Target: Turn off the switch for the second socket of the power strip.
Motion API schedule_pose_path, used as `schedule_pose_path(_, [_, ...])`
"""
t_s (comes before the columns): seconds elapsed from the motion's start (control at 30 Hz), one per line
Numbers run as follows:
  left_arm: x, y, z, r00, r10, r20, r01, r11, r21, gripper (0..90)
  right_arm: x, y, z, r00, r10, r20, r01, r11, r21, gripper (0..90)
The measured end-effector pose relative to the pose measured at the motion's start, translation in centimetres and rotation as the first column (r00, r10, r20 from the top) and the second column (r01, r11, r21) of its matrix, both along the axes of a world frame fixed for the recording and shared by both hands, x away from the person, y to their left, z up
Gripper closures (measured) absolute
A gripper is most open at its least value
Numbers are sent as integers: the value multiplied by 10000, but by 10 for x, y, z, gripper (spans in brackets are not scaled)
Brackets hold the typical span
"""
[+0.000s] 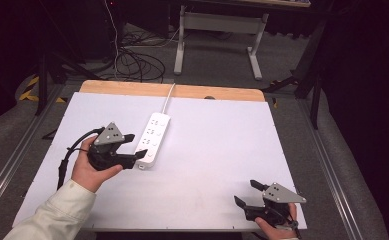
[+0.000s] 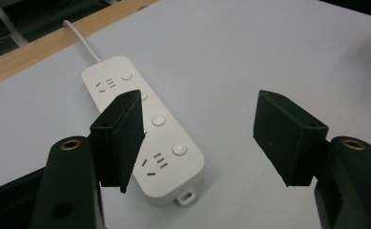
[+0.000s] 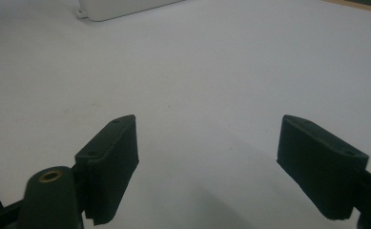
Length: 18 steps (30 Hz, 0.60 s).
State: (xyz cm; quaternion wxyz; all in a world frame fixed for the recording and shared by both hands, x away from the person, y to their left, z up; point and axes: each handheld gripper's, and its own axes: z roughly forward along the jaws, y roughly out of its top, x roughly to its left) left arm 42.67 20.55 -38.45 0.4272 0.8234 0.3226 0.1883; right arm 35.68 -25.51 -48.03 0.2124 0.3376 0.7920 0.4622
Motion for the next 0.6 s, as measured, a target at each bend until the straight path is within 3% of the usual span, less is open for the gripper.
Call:
schedule_pose_path(0.1, [8, -3, 2, 9999, -128, -91, 126, 9996, -233, 408, 0, 0, 0, 10000, 29, 11, -29, 10000, 9, 223])
schedule_pose_path(0.17, [14, -7, 4, 10000, -47, -46, 47, 10000, -28, 404, 0, 0, 0, 10000, 41, -5, -41, 10000, 23, 223])
schedule_pose_path(0.47, [38, -20, 1, 9994, 128, -312, -124, 9998, 134, 405, 1, 0, 0, 9999, 159, -4, -159, 9998, 94, 223])
schedule_pose_path(0.6, [48, -23, 0, 9997, 108, -209, -107, 9999, 52, 399, 1, -1, 0, 9998, 196, 6, -196, 9997, 128, 225])
